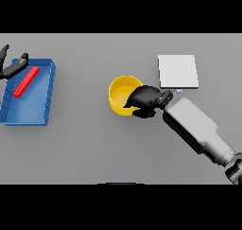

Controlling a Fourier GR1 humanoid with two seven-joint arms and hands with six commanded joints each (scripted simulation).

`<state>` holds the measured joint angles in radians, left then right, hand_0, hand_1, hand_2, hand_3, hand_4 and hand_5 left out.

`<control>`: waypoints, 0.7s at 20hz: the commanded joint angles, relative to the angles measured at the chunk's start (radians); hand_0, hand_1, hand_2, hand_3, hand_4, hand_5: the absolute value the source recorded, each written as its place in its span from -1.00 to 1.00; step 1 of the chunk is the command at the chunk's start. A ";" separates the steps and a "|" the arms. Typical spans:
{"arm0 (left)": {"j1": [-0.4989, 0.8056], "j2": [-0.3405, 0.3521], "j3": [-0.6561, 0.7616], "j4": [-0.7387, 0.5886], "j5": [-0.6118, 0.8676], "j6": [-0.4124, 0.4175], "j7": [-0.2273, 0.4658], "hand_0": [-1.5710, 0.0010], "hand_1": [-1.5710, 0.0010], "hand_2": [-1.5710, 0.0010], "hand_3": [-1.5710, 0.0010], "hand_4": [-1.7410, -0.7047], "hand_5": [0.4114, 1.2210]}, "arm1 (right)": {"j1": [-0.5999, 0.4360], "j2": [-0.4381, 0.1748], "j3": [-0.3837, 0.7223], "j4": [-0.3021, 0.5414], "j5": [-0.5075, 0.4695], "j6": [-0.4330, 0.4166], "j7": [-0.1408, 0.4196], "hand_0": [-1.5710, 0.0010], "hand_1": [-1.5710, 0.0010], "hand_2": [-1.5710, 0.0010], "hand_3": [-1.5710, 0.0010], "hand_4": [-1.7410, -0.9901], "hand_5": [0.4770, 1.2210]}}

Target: Pick up the red beaker and tilt it to pour out 1 green nut into yellow bowl. Pick up the yellow bowl and place it on the metallic measuring scale.

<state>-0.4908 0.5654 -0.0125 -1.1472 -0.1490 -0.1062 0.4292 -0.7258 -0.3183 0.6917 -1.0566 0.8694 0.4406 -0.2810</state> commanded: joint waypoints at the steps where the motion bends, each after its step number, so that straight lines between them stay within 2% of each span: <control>1: 0.006 -0.003 -0.004 0.005 -0.003 0.001 -0.007 1.00 1.00 1.00 1.00 0.85 -0.26 | -0.004 0.000 0.000 0.006 -0.004 0.008 -0.001 -0.63 -0.61 -0.51 -0.31 -0.72 0.81; 4: -0.001 -0.007 -0.010 -0.003 -0.003 -0.006 -0.011 1.00 1.00 1.00 1.00 0.85 -0.26 | -0.002 -0.008 -0.001 -0.017 -0.012 0.036 0.040 -0.81 -0.80 -0.68 -0.44 -0.86 0.90; 7: -0.005 -0.006 -0.006 -0.008 0.007 -0.011 -0.010 1.00 1.00 1.00 1.00 0.84 -0.28 | -0.006 -0.019 -0.005 -0.048 -0.026 0.053 0.043 -0.90 -0.90 -0.73 -0.53 -0.93 0.95; 12: 0.006 -0.004 -0.012 -0.023 0.001 -0.008 0.000 1.00 1.00 1.00 1.00 0.87 -0.27 | -0.012 -0.076 -0.042 -0.141 -0.066 0.118 0.068 -0.97 -0.97 -0.86 -0.48 -0.98 0.98; 14: 0.012 -0.005 -0.007 -0.022 0.007 -0.009 -0.005 1.00 1.00 1.00 1.00 0.86 -0.28 | -0.018 -0.093 -0.062 -0.180 -0.076 0.144 0.107 -0.98 -0.98 -0.90 -0.47 -0.98 0.99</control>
<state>-0.4787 0.5607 -0.0195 -1.1689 -0.1417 -0.1148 0.4225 -0.7446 -0.4121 0.6299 -1.2371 0.7930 0.5838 -0.1729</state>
